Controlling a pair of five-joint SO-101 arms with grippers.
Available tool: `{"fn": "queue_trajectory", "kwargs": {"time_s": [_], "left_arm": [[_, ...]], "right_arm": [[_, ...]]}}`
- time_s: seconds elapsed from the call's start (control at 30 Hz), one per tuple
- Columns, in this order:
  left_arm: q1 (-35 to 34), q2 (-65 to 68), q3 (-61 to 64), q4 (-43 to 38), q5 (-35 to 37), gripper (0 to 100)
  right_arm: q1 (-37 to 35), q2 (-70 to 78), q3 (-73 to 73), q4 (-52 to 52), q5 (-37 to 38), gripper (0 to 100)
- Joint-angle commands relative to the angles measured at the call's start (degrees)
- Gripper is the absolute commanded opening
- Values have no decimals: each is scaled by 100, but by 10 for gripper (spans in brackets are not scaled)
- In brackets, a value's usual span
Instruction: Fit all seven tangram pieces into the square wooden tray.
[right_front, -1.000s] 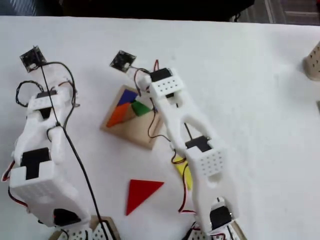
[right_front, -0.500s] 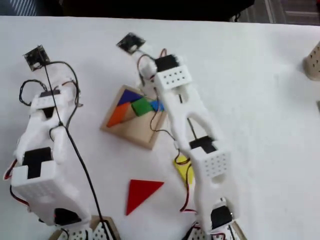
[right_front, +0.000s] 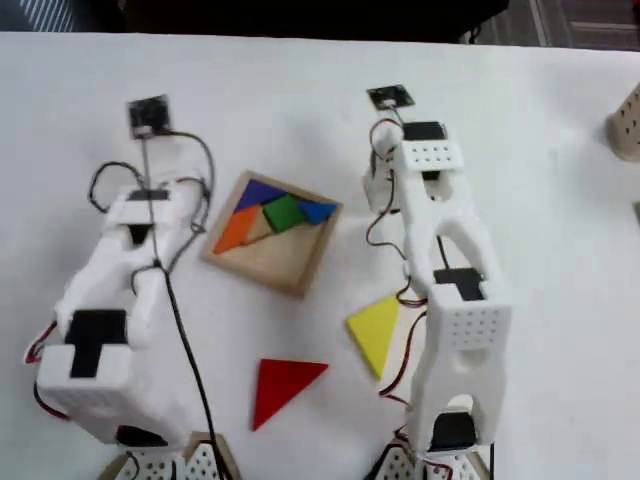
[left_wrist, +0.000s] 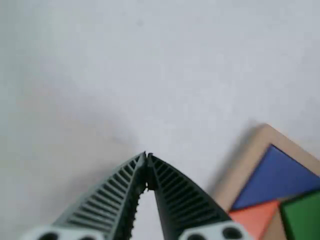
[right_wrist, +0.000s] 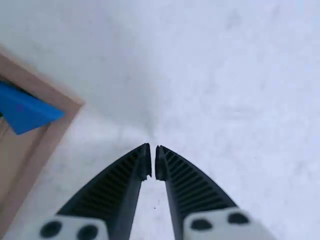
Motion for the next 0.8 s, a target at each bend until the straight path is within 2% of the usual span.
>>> {"fn": "queue_trajectory", "kwargs": {"time_s": [0.0,0.1,0.17,0.3,0.4,0.53,0.77], "left_arm": [[1042,-1138,440,-18,-44,24],[1974,-1341,668,-44,-35,24],[2510,-1332,800,-352,-35,24],[3354,-1068,879,-1160,-26,24],[3855,-497,659,-1389,-26,24],[4075,189,149,-1371,-35,24],[3890,426,-53,-1354,-35,24]], "right_arm": [[303,-523,264,-462,-79,18],[418,-585,360,-716,-299,18],[514,-567,360,-848,-360,18],[602,-532,360,-1051,-360,18],[585,-523,369,-1077,-360,18],[567,-523,369,-1077,-360,18],[514,-523,378,-1077,-325,18]]}}
